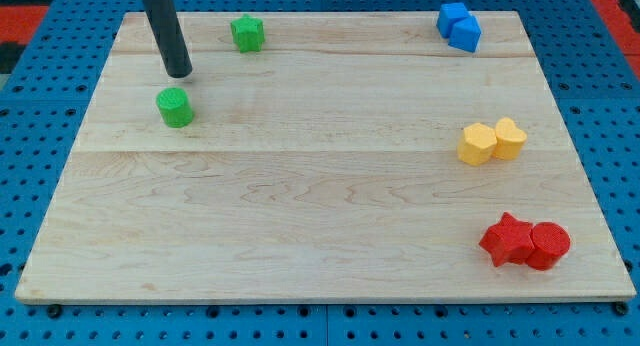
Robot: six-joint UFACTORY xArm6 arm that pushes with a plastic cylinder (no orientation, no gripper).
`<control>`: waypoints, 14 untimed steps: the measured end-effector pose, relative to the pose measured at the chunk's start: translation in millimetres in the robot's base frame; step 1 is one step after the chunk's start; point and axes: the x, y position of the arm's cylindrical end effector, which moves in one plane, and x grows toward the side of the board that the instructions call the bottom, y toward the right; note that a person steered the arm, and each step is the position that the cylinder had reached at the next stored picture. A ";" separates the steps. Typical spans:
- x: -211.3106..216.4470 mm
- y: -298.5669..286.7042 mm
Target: Place the green star diagonally above the green circle
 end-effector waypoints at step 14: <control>-67.7 32.3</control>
